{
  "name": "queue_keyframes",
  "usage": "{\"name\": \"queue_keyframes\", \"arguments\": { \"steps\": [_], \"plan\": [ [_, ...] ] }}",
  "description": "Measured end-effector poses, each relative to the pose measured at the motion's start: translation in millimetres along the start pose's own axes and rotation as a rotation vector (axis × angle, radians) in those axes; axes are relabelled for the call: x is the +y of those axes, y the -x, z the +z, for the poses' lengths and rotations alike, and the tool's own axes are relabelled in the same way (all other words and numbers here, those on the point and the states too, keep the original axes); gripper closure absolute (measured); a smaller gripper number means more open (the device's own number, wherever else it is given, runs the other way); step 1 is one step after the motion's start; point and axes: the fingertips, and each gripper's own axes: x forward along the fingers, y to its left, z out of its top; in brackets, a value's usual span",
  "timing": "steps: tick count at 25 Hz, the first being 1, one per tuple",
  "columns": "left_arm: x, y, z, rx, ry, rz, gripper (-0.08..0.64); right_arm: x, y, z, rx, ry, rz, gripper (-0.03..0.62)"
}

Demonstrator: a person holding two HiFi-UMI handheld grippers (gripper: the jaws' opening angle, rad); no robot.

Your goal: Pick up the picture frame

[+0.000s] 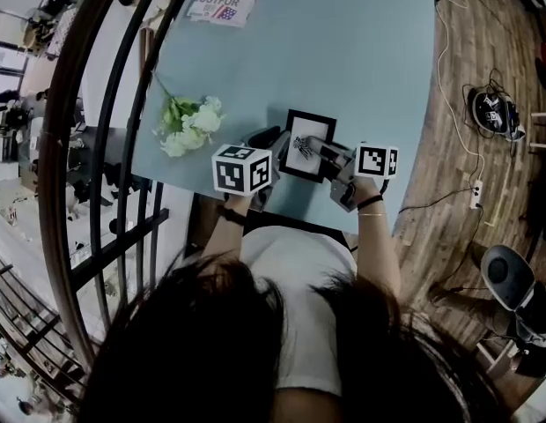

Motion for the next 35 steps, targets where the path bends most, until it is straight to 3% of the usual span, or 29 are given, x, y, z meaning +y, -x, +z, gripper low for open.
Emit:
{"name": "queue_keyframes", "arguments": {
  "steps": [20,26,35],
  "plan": [
    [-42.1,37.3,67.4,-0.155,-0.152,-0.02,0.423,72.5,65.7,48.9,-0.18,0.31,-0.05,0.578],
    [-57.1,50.4,93.2,-0.213,-0.217,-0.017,0.423,96.0,94.3,70.1,-0.265,0.482,-0.146,0.578],
    [-90.3,61.4,120.9,-0.286,-0.353,-0.044,0.425,119.3,130.0,97.4,-0.384,0.703,-0.357,0.578]
  ]
}}
